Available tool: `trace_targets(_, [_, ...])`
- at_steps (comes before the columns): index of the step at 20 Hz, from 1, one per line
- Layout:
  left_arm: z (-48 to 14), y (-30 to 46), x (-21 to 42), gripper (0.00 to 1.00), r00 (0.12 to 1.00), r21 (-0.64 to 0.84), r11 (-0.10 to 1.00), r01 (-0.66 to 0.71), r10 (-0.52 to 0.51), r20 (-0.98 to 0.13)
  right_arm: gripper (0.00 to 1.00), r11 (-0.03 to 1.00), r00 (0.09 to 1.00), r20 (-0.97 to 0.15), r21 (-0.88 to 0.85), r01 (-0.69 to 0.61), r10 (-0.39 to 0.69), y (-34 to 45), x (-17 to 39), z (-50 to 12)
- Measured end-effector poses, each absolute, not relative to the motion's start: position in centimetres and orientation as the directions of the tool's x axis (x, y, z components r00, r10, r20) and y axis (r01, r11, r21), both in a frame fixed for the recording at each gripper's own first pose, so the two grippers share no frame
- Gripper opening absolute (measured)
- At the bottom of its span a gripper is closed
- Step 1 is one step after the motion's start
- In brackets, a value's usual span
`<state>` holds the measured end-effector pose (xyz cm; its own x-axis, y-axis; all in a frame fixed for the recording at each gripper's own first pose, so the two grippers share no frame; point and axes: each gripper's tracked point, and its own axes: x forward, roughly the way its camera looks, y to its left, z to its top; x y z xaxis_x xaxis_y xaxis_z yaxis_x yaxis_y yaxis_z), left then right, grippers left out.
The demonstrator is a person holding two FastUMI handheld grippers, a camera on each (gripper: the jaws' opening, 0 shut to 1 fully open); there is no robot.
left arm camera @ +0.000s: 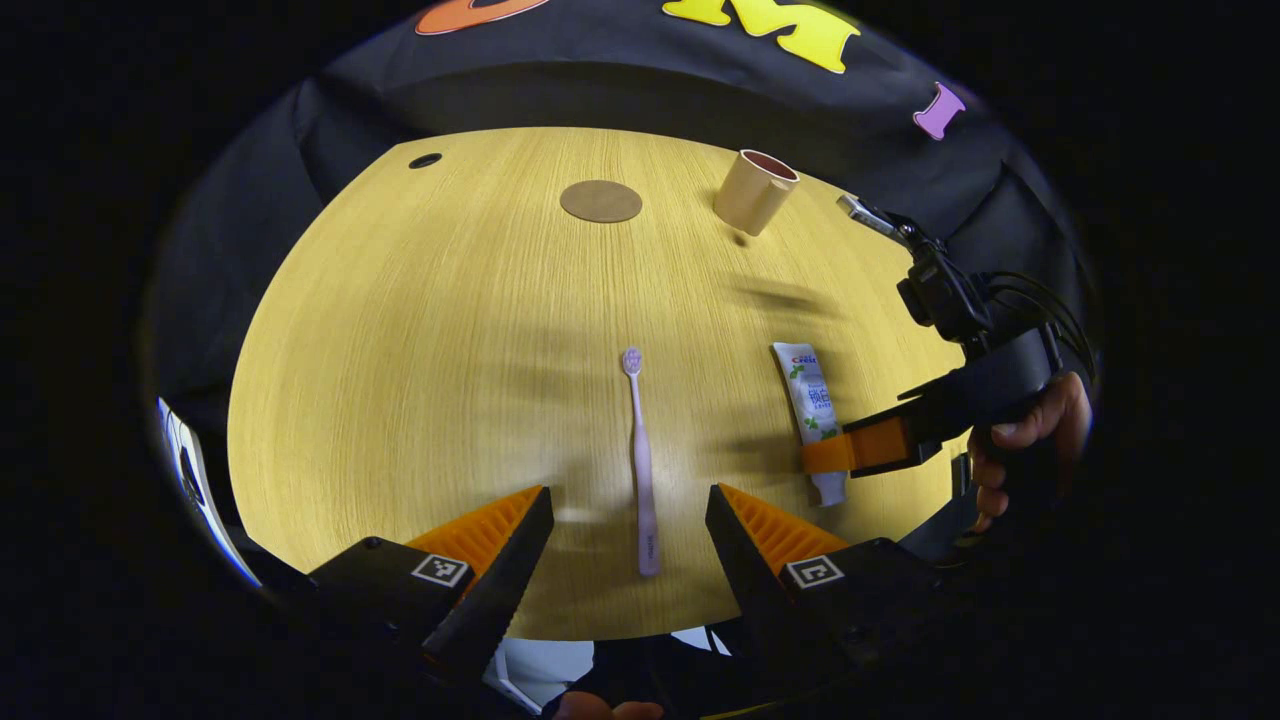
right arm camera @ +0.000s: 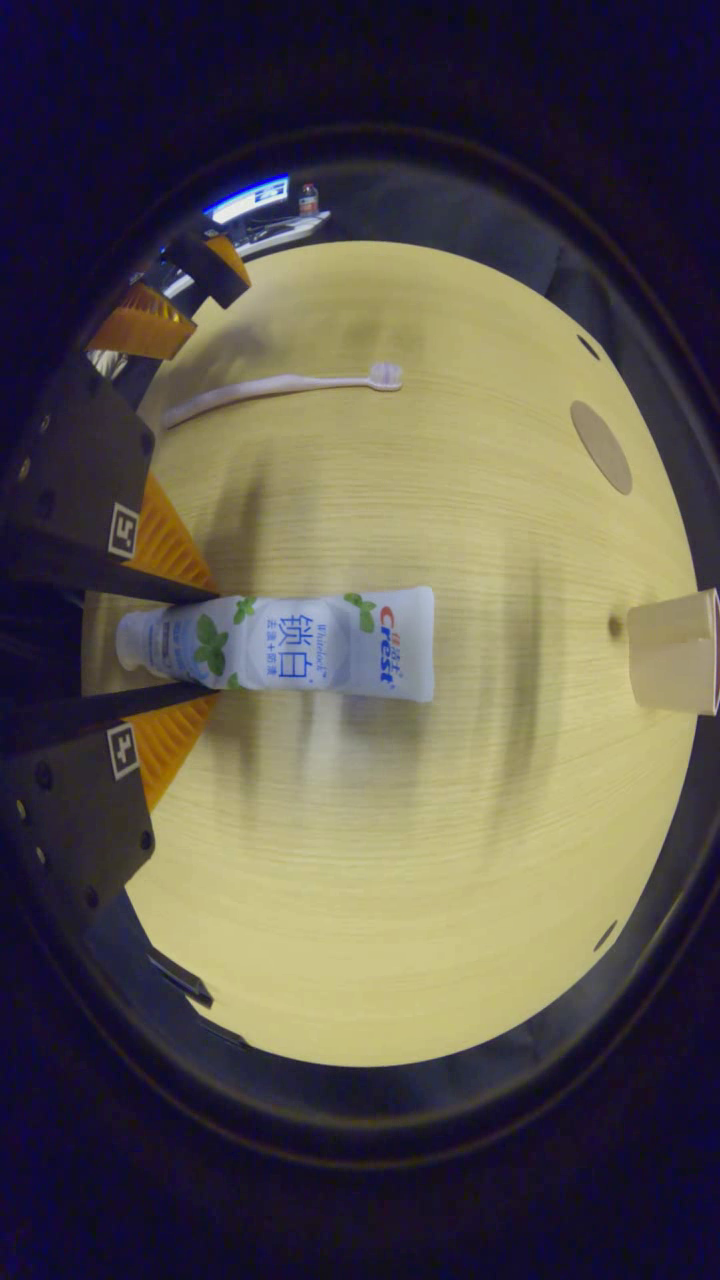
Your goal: Put the toothbrush and toothpaste on the desktop into the cup, then pick up the cup and place it on the coaster on the desktop.
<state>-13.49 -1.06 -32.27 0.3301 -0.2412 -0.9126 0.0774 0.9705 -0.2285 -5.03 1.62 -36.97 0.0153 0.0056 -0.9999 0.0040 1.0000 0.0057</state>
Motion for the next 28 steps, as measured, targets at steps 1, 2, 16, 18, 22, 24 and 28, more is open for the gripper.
trace_targets(1, [-32.4, -1.3, -13.5, 0.99, 0.326, -0.233, 0.969, 0.080, -0.246, -0.913, 0.43, 1.000, 0.019, -1.000, 0.008, 0.008, 0.008, 1.6, -5.0, -36.9])
trace_targets(2, [-32.5, -1.4, -13.5, 0.99, 0.321, -0.235, 0.968, 0.082, -0.249, -0.914, 0.43, 1.000, 0.018, -1.000, 0.007, 0.009, 0.007, 1.7, -5.0, -36.9])
trace_targets(16, [-37.3, -1.8, -13.1, 0.94, 0.227, -0.257, 0.965, 0.057, -0.263, -0.938, 0.39, 0.995, 0.066, -0.993, 0.102, 0.009, 0.102, 1.5, -4.7, -37.0])
trace_targets(18, [-38.3, -1.8, -12.7, 0.90, 0.216, -0.257, 0.966, 0.041, -0.260, -0.941, 0.38, 0.992, 0.077, -0.990, 0.119, 0.028, 0.117, 1.8, -4.9, -37.2])
trace_targets(22, [-39.9, -1.7, -11.9, 0.83, 0.202, -0.253, 0.967, 0.037, -0.255, -0.946, 0.38, 0.985, 0.084, -0.985, 0.158, 0.062, 0.153, 2.0, -4.8, -36.9])
trace_targets(24, [-40.6, -1.0, -11.7, 0.79, 0.192, -0.231, 0.972, 0.039, -0.234, -0.953, 0.38, 0.983, 0.094, -0.982, 0.170, 0.067, 0.164, 2.1, -4.8, -37.0])
trace_targets(28, [-41.6, 0.1, -11.2, 0.69, 0.192, -0.209, 0.977, 0.032, -0.211, -0.958, 0.39, 0.981, 0.115, -0.979, 0.179, 0.074, 0.170, 2.1, -4.8, -37.2])
